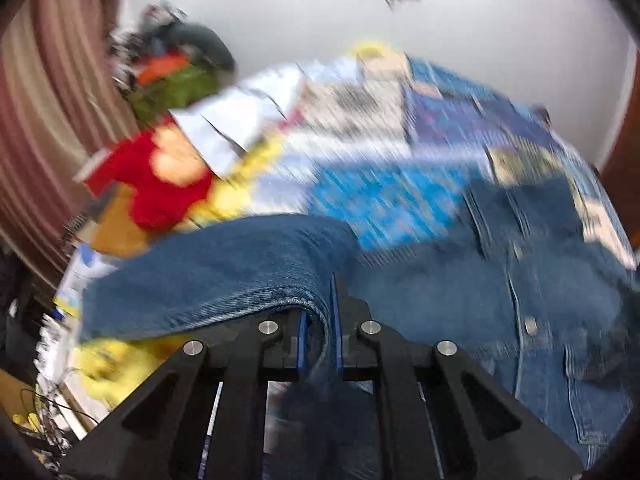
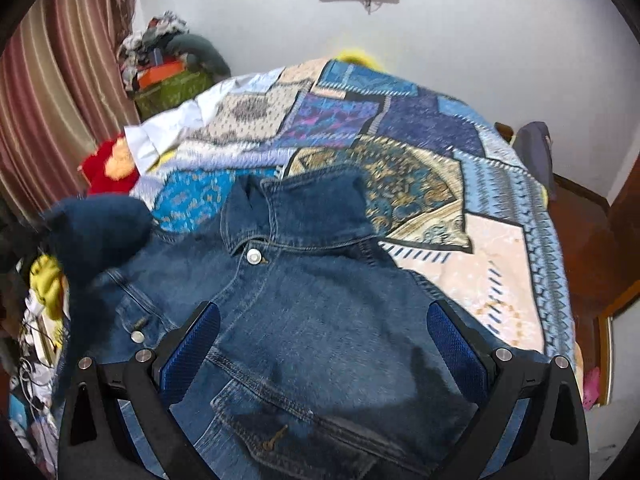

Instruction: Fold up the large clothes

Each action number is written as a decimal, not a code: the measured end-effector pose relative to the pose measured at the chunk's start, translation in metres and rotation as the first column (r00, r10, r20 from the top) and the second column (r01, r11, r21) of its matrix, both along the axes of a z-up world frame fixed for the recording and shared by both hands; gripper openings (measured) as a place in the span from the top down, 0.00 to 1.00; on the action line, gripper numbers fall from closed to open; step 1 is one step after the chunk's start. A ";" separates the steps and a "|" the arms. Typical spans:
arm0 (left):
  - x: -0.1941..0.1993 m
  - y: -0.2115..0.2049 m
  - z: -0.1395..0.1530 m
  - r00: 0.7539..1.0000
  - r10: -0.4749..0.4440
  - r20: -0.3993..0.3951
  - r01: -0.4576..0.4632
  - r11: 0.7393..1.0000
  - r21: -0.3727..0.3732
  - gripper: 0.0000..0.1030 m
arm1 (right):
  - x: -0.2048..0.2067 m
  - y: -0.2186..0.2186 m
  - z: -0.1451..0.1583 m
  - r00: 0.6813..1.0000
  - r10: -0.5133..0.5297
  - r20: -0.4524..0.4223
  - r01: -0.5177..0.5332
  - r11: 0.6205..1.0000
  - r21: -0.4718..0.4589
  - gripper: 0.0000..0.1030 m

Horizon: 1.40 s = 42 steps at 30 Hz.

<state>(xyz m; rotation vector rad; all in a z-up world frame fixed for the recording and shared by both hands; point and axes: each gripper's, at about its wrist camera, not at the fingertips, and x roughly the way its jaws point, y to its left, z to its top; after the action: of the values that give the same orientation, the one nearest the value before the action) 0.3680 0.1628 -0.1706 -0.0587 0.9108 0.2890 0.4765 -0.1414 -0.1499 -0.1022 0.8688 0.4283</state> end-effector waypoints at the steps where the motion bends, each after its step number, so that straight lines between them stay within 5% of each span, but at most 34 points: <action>1: 0.003 -0.005 -0.017 0.999 -0.010 -0.042 0.009 1.000 -0.028 0.91 | -0.004 -0.005 0.005 1.000 -0.004 0.007 0.004 1.000 0.005 0.00; 5: 0.004 -0.014 -0.077 0.984 -0.015 -0.178 -0.005 0.994 -0.108 0.91 | -0.019 -0.019 0.015 1.000 -0.012 0.026 0.012 1.000 -0.003 0.00; 8: -0.005 -0.008 -0.100 0.978 0.010 -0.207 -0.044 0.986 -0.161 0.89 | -0.029 -0.027 0.020 0.999 -0.013 0.049 0.014 1.000 -0.025 0.00; 11: -0.019 0.012 -0.095 0.983 0.037 -0.179 -0.081 0.966 -0.245 0.68 | -0.037 -0.031 0.024 0.997 -0.006 0.075 0.010 0.999 -0.053 0.00; 13: -0.028 0.029 -0.081 0.988 0.070 -0.138 -0.107 0.954 -0.281 0.43 | -0.040 -0.031 0.026 0.996 0.000 0.086 0.005 0.998 -0.065 0.00; 18: -0.046 0.065 -0.050 0.988 0.149 -0.036 -0.152 0.932 -0.328 0.37 | -0.040 -0.022 0.022 0.996 0.018 0.083 -0.012 0.998 -0.066 0.00; 24: -0.043 0.131 -0.048 0.951 0.305 -0.052 -0.303 0.885 -0.354 0.37 | -0.038 0.001 0.014 0.996 0.058 0.067 -0.055 0.997 -0.056 0.00; 26: -0.037 0.146 -0.049 0.937 0.345 -0.058 -0.345 0.879 -0.330 0.38 | -0.039 0.006 0.013 0.995 0.071 0.068 -0.067 0.996 -0.058 0.00; 30: -0.021 0.145 -0.045 0.939 0.338 -0.067 -0.344 0.910 -0.232 0.85 | -0.038 0.009 0.012 0.994 0.080 0.077 -0.075 0.995 -0.068 0.00; 31: -0.018 0.141 -0.039 0.942 0.330 -0.058 -0.335 0.923 -0.191 0.90 | -0.037 0.007 0.011 0.994 0.076 0.079 -0.071 0.995 -0.067 0.00; 36: 0.001 0.096 0.016 0.972 0.221 0.081 -0.218 0.975 -0.038 0.94 | -0.031 -0.006 0.012 0.997 0.037 0.074 -0.033 0.998 -0.050 0.00; 39: 0.005 0.039 0.057 0.978 0.066 0.199 -0.075 0.996 0.039 0.94 | -0.028 -0.018 0.015 0.998 0.007 0.068 -0.006 1.000 -0.024 0.00; 42: 0.013 -0.021 0.065 0.974 -0.100 0.202 0.087 0.994 0.071 0.94 | -0.030 -0.029 0.019 0.998 -0.014 0.063 0.014 1.000 0.003 0.00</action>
<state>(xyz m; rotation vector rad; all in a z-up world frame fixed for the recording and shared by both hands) 0.3811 0.1416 -0.1054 0.0119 0.6961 0.2184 0.4465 -0.1703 -0.1310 -0.1065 0.8069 0.4114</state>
